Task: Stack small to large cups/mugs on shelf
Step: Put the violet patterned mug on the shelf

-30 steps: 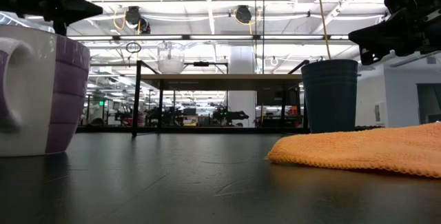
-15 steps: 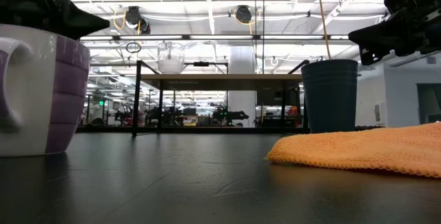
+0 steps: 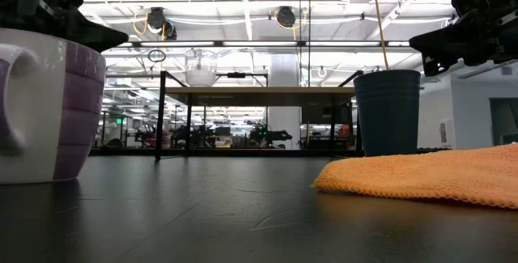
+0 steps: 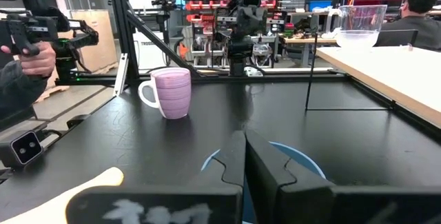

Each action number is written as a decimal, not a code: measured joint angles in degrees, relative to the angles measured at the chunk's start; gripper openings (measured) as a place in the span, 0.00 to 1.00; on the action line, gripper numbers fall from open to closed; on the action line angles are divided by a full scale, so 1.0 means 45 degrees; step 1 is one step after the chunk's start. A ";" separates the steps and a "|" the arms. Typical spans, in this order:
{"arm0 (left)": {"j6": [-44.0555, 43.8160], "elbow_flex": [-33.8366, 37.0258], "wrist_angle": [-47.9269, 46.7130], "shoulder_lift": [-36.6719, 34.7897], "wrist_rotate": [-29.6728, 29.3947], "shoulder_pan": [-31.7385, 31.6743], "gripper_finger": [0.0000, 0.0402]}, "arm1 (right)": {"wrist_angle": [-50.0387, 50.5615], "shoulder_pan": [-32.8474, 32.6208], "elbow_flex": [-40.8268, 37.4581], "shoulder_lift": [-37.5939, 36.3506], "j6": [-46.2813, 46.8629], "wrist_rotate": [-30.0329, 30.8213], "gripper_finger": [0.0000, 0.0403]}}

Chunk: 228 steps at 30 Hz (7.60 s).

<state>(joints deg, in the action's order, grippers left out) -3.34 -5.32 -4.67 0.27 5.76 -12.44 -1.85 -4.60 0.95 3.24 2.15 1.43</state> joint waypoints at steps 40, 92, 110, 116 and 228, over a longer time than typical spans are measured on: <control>0.1607 0.0500 0.0064 0.0590 0.2835 0.3041 0.00 | -0.0013 0.0000 0.0000 -0.0002 0.0039 0.0002 0.00; 0.1548 0.0500 0.7093 0.6053 0.1269 0.6831 0.00 | -0.0024 0.0000 0.0000 0.0002 0.0287 0.0005 0.00; 0.2017 -0.1146 0.7845 0.9790 0.0361 0.7878 0.00 | -0.0020 0.0000 0.0000 0.0002 0.0282 0.0005 0.00; 0.1425 -0.1477 0.7942 1.0485 0.0041 0.7876 0.00 | -0.0020 0.0002 0.0001 0.0000 0.0282 0.0005 0.00; -0.2775 -1.1342 -0.9476 1.5622 0.1147 0.6540 0.37 | -0.0014 0.0000 -0.0001 0.0002 0.0282 0.0005 0.00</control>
<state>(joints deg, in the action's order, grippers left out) -15.83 -56.36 -47.31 70.57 10.92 17.00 -1.91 -4.60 0.95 3.25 3.42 1.45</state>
